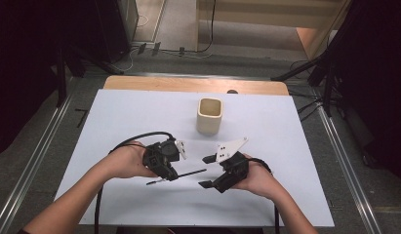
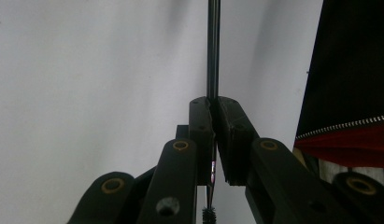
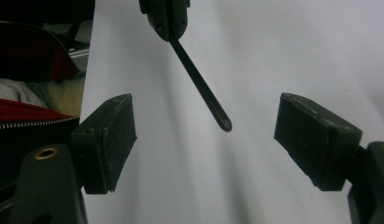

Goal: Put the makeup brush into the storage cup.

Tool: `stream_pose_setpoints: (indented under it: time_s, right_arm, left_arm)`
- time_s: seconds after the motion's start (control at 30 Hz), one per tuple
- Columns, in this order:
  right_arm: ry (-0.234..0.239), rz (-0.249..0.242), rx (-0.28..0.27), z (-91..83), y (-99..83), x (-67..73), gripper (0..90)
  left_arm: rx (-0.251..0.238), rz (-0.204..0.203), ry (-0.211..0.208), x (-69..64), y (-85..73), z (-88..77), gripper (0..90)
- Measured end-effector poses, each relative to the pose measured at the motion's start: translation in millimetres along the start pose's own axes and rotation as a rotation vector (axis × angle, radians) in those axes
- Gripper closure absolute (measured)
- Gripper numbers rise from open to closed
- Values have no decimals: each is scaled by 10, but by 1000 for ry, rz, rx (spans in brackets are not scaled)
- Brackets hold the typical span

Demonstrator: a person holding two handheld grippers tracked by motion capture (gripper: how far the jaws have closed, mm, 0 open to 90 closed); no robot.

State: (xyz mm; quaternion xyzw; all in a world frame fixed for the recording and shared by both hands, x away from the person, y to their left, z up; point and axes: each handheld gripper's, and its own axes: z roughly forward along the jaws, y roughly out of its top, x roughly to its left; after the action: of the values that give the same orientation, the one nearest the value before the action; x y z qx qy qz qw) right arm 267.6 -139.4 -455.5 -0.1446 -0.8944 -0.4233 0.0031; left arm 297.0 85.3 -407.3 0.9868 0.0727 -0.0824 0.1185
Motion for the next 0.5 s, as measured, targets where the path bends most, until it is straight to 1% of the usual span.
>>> stream_pose_setpoints:
  time_s: [0.13, 0.17, 0.2, 0.23, 0.27, 0.33, 0.37, 0.4, 0.5]
  right_arm:
    - [3, -9, 4, 40, 33, 7, 237]
    - [-2, -17, 7, 50, 42, 12, 251]
    - [-11, -26, 9, 63, 52, 15, 258]
    - [-10, -25, 14, 83, 66, 23, 258]
    - [-3, -33, 13, 101, 75, 27, 262]
    - [2, -41, 18, 128, 87, 40, 271]
    - [8, -42, 20, 141, 93, 47, 279]
    - [10, -52, 23, 150, 98, 45, 283]
    - [15, -39, 30, 167, 101, 41, 311]
  left_arm:
    - [15, 16, -11, -19, 13, 14, 851]
    - [19, 36, -3, -26, 13, 10, 851]
    - [24, 26, -8, -18, 14, 16, 851]
    - [25, 25, 5, -19, 13, 21, 851]
    - [31, 21, 3, -7, 14, 20, 851]
    - [32, 29, 6, 3, 17, 14, 851]
    - [32, 20, -5, 11, 22, 15, 851]
    - [36, 24, -3, 8, 30, 17, 851]
    - [50, 27, -6, 10, 60, 40, 851]
